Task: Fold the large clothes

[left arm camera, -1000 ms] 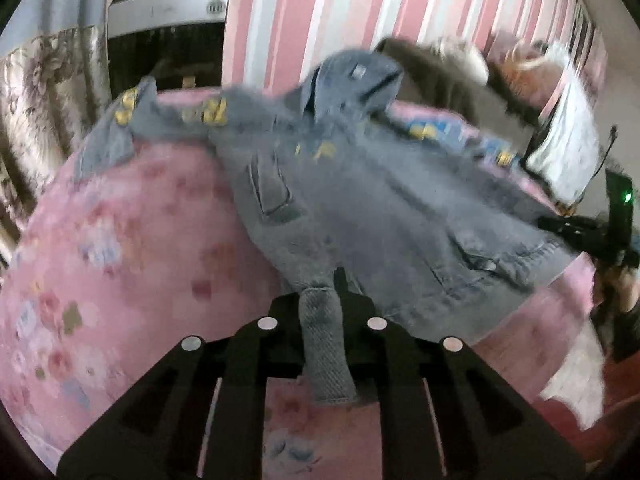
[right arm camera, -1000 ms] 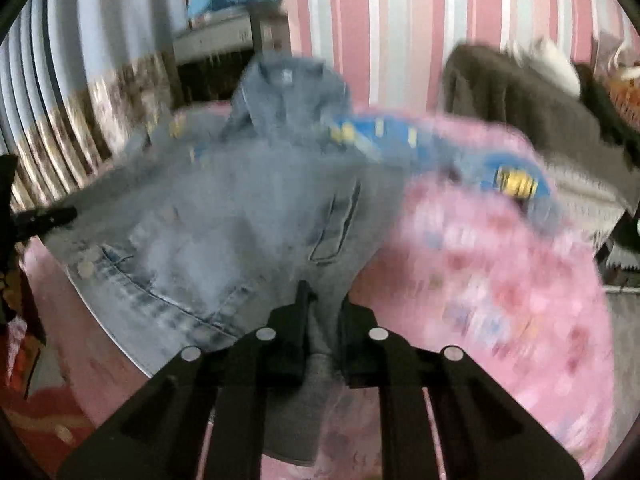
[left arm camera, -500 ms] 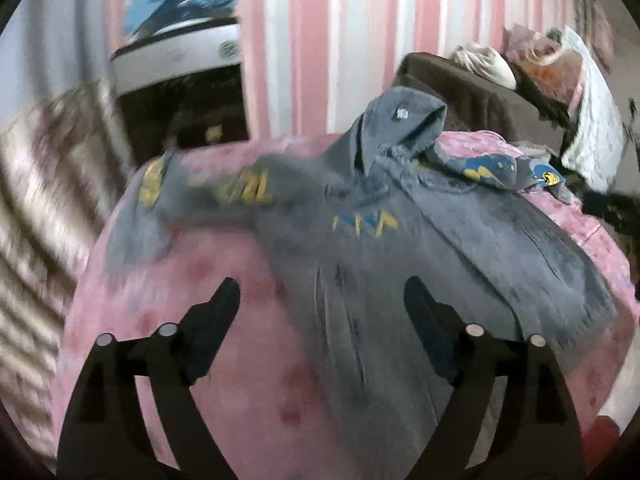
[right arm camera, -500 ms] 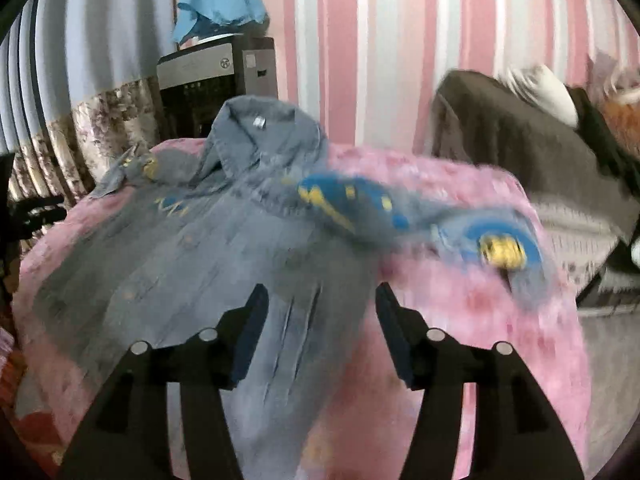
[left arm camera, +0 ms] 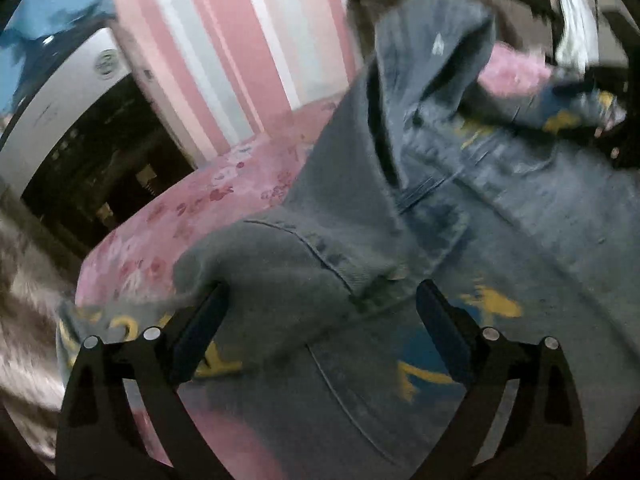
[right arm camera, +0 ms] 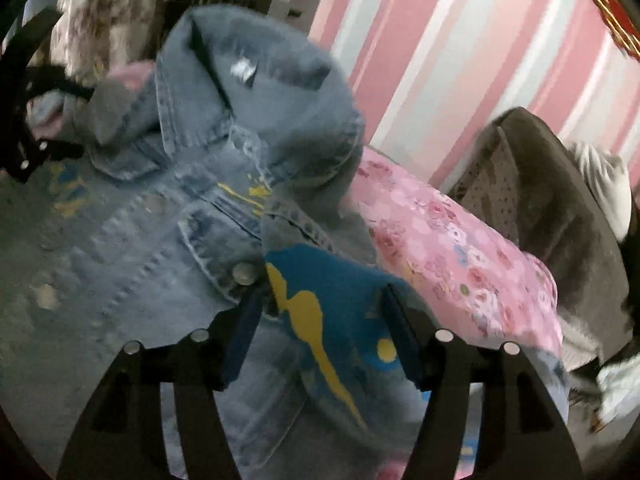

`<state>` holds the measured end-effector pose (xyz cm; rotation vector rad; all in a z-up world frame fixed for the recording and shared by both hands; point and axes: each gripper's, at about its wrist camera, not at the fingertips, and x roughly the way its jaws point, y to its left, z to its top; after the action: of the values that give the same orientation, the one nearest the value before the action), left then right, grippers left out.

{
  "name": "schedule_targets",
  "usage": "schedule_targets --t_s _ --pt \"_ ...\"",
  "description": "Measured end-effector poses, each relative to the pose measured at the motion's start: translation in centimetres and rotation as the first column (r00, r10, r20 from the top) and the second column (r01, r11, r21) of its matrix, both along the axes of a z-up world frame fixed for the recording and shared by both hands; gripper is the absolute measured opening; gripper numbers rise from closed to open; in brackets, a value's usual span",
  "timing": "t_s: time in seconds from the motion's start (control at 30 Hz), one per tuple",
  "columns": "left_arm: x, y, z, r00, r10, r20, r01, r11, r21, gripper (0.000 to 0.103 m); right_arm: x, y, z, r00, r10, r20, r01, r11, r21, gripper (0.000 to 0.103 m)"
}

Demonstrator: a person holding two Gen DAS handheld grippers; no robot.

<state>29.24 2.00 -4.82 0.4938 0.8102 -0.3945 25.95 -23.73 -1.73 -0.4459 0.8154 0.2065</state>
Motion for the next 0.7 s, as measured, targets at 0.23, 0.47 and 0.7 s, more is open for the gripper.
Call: schedule_targets --t_s 0.23,0.47,0.7 --pt "5.5 2.2 0.6 0.997 0.042 -0.069 -0.049 0.994 -0.101 0.019 3.5 -2.5 1.2 0.999 -0.032 0.006 0.032 0.998 0.062 0.015" --pt "15.5 9.7 -1.1 0.902 0.163 -0.399 -0.326 0.863 -0.386 0.023 13.9 -14.2 1.4 0.925 -0.278 -0.260 0.367 0.830 0.420 0.014" --pt "14.5 10.4 -0.2 0.883 0.272 -0.382 -0.419 0.824 -0.381 0.087 14.3 -18.5 0.1 0.880 -0.353 -0.317 0.471 0.732 0.493 0.061"
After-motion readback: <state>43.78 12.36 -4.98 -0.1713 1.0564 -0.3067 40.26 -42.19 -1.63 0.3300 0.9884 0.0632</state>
